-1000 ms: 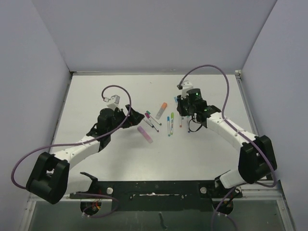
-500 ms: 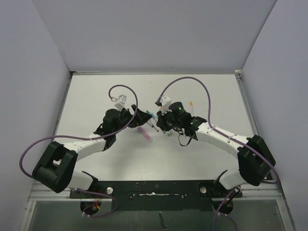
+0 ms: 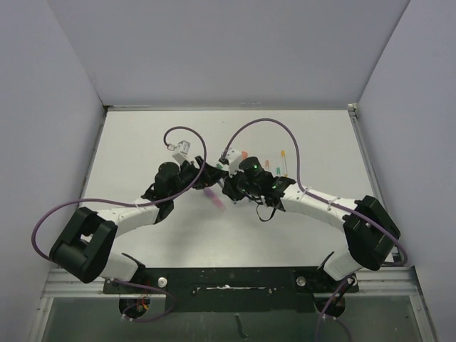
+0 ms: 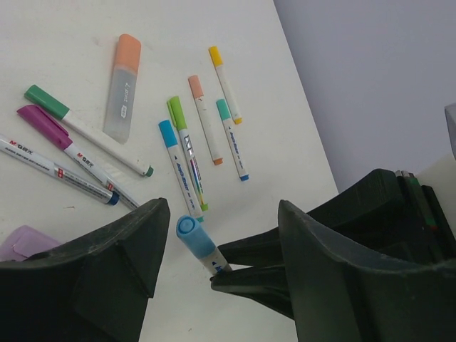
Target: Open the pen caps
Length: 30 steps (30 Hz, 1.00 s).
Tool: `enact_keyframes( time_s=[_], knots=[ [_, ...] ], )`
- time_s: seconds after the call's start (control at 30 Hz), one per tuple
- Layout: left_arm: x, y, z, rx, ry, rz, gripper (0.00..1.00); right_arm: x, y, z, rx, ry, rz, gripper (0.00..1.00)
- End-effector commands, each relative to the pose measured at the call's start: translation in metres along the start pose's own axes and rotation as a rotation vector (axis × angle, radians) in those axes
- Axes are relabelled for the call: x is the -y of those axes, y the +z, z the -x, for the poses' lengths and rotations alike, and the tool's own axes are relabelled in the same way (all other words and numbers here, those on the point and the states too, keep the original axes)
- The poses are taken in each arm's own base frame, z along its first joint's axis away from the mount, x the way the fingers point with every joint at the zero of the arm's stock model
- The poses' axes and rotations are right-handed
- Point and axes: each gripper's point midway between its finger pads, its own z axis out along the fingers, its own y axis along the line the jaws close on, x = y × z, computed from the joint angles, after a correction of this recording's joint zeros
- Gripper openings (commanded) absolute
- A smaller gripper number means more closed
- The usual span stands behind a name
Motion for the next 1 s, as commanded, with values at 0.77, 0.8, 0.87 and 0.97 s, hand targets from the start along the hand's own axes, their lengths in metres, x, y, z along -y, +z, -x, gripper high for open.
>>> enact_keyframes(
  time_s=[0.77,0.8,0.87,0.97],
  knots=[
    [0.016,0.004,0.012,0.061,-0.001,-0.077,0.31,-0.019,-0.024,0.065,0.257,-0.021,0.02,0.0],
    [0.016,0.004,0.012,0.062,-0.001,-0.077,0.28,-0.019,-0.025,0.064,0.255,-0.023,0.021,0.0],
    [0.015,0.004,0.012,0.063,-0.003,-0.073,0.26,-0.019,-0.026,0.063,0.254,-0.021,0.019,0.0],
    [0.013,0.002,0.013,0.069,-0.007,-0.065,0.28,-0.019,-0.025,0.061,0.244,-0.022,0.021,0.0]
  ],
)
